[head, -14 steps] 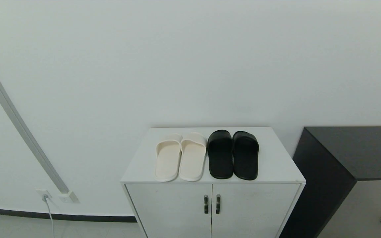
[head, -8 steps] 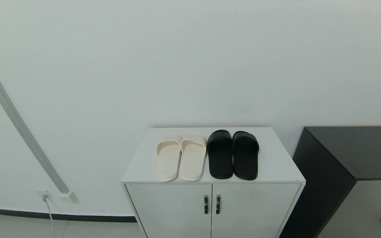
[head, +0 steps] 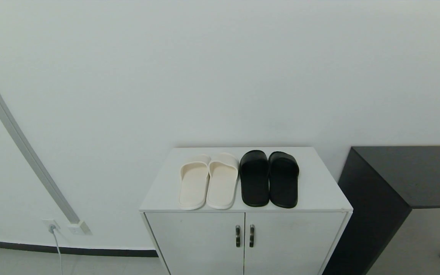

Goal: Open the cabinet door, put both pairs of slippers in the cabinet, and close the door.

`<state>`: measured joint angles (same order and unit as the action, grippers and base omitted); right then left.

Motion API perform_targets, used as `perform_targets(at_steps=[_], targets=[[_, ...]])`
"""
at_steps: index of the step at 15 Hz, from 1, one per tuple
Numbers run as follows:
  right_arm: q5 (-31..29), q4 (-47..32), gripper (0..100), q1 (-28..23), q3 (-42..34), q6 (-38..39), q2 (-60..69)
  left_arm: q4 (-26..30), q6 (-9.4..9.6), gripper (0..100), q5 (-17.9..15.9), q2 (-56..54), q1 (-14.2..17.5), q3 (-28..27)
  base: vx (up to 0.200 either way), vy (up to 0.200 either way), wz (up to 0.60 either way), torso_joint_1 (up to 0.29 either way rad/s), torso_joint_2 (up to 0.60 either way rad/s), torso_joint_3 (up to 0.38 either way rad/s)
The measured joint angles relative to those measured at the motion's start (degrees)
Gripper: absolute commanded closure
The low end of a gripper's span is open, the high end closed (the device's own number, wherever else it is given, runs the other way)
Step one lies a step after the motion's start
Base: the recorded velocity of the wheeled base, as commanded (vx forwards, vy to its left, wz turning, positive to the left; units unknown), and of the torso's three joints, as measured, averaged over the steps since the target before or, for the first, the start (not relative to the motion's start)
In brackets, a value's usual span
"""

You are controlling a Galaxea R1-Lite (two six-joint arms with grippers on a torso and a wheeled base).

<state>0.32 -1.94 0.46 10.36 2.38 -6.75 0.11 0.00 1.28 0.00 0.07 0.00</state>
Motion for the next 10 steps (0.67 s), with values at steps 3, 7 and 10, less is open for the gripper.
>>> perform_targets(at_steps=[3, 7, 10], targets=[[3.84, 0.17, 0, 0.69, -1.5, -1.12, -6.86, -0.01, 0.0, 100, 0.0, 0.0, 0.0, 0.0, 0.0, 0.0, 0.0, 0.0, 0.0, 0.0], [6.52, 9.29, 0, 1.96, -0.77, -1.34, -20.72, -0.01, 0.0, 100, 0.02, 0.0, 0.0, 0.0, 0.0, 0.0, 0.0, 0.0, 0.0, 0.0], [6.28, 17.18, 0, 6.42, 1.56, -0.77, -33.12, -0.01, 0.16, 100, 0.0, 0.0, 0.0, 0.0, 0.0, 0.0, 0.0, 0.0, 0.0, 0.0]])
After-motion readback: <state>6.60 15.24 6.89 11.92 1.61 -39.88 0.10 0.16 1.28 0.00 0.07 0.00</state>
